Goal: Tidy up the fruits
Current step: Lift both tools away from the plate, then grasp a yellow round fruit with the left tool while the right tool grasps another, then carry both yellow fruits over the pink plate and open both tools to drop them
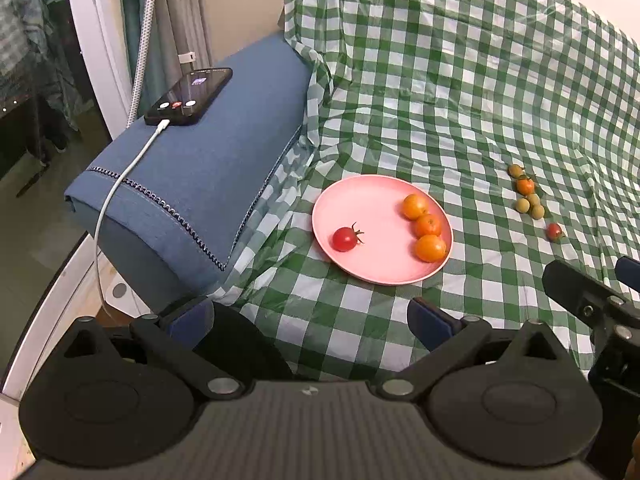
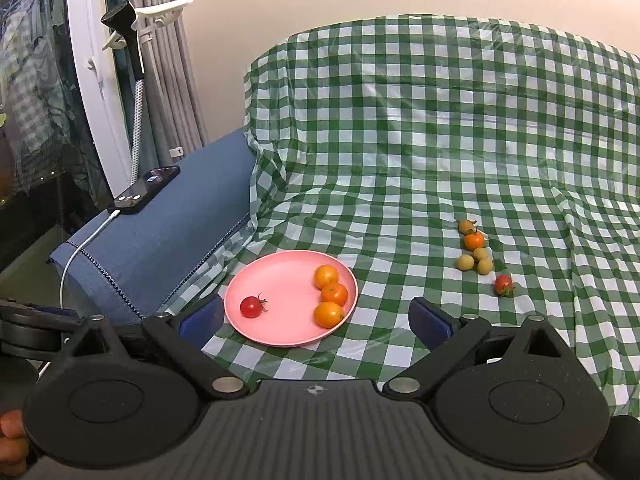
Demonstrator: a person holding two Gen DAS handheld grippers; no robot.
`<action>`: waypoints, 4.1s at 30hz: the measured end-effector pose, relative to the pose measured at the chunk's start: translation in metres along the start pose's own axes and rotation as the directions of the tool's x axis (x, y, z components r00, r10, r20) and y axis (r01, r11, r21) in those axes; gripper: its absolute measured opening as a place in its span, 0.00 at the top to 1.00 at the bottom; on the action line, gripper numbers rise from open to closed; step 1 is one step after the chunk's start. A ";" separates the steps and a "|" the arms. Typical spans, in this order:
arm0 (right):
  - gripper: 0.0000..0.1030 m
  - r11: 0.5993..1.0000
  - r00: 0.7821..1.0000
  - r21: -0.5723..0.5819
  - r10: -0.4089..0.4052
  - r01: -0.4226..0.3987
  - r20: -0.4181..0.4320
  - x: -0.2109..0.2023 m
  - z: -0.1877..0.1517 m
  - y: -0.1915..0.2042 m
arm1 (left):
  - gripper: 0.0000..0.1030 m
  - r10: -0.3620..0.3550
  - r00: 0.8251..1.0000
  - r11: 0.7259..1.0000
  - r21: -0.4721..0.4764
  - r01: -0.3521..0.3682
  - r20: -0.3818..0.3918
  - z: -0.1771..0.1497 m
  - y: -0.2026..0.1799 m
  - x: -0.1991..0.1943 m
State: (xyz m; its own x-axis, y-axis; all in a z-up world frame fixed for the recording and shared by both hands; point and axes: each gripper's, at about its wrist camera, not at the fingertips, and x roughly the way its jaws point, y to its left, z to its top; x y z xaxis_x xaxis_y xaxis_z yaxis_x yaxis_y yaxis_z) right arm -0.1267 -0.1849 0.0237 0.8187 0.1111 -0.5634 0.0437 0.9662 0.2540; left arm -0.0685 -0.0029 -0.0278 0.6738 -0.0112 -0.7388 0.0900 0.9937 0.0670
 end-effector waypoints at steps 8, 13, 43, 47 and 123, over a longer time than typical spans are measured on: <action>0.04 1.000 1.000 0.006 0.003 -0.003 -0.004 -0.002 -0.003 -0.004 | 0.00 -0.002 1.000 1.000 0.005 0.002 -0.005 -0.001 0.000 0.001; 0.04 1.000 1.000 0.011 0.003 -0.003 -0.009 0.000 -0.004 -0.003 | 0.00 -0.001 1.000 1.000 0.007 0.001 -0.018 0.000 0.000 0.005; 0.03 0.972 0.984 0.162 -0.159 0.171 -0.082 0.071 -0.007 -0.090 | 0.00 0.037 0.984 0.999 -0.002 -0.038 -0.177 0.019 -0.007 0.058; 0.01 0.950 0.964 0.173 -0.246 0.260 -0.098 0.123 0.004 -0.140 | 0.00 0.048 0.975 0.998 -0.021 -0.053 -0.216 0.033 -0.014 0.076; 0.73 0.996 0.999 0.093 0.011 -0.007 -0.042 0.040 -0.011 -0.076 | 0.72 -0.171 0.978 0.979 0.090 0.183 -0.121 0.047 -0.068 0.059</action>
State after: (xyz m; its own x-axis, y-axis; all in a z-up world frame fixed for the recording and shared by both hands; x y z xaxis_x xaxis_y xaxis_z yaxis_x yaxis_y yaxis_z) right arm -0.1034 -0.2510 -0.0270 0.7941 0.1314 -0.5934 0.0908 0.9397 0.3296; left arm -0.0001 -0.0759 -0.0445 0.5549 -0.1679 -0.8148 0.2772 0.9608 -0.0092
